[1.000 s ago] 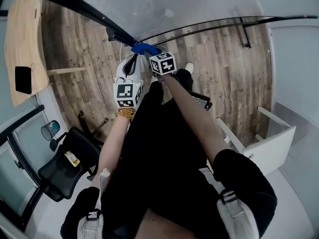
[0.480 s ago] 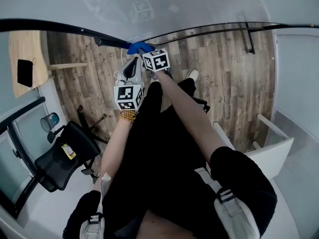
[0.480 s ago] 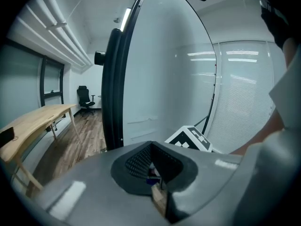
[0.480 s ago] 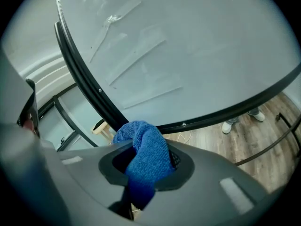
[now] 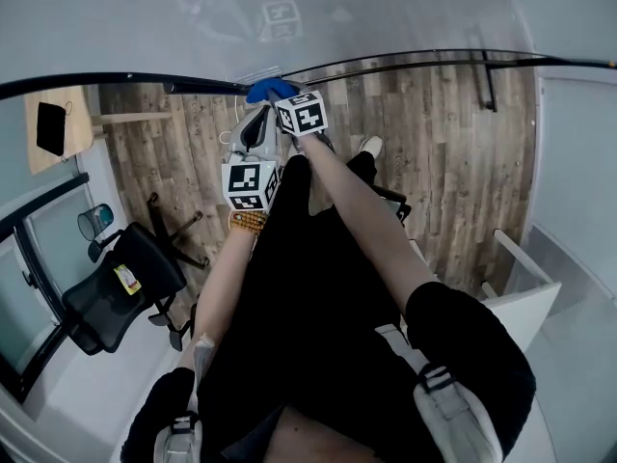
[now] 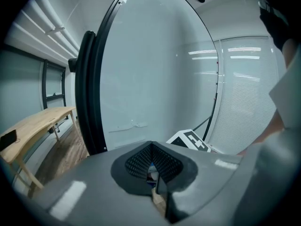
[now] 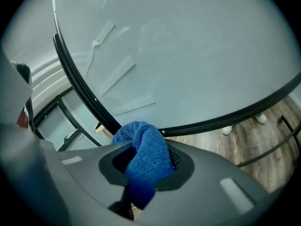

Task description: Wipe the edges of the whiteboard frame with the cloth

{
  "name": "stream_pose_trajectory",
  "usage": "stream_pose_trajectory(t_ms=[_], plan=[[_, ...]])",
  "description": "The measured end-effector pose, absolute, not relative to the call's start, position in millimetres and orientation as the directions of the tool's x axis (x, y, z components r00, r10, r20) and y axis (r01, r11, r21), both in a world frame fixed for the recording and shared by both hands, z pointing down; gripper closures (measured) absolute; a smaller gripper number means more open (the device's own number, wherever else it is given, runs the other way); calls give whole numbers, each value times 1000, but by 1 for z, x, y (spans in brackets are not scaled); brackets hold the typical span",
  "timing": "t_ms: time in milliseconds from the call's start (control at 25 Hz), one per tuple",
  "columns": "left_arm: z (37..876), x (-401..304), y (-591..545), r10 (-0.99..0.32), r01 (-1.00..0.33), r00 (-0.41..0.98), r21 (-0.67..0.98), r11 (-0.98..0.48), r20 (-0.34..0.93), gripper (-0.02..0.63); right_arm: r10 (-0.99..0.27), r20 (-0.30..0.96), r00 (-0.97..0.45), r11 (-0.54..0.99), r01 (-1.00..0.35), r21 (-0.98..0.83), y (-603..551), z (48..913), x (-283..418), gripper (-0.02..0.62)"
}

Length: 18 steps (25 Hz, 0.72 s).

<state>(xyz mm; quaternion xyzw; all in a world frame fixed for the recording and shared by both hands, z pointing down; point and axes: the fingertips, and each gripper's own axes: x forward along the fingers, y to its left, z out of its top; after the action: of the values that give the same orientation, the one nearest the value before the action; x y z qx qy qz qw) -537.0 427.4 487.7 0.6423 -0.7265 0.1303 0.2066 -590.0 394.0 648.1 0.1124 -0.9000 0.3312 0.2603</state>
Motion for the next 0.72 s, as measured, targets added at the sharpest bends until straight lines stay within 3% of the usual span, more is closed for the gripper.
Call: stream_pose_trajectory(t_ms=[720], plan=[[494, -499, 388, -860, -973, -174, 50, 225, 480, 508, 50, 505, -861, 789, -276, -549, 364, 649, -562, 499]])
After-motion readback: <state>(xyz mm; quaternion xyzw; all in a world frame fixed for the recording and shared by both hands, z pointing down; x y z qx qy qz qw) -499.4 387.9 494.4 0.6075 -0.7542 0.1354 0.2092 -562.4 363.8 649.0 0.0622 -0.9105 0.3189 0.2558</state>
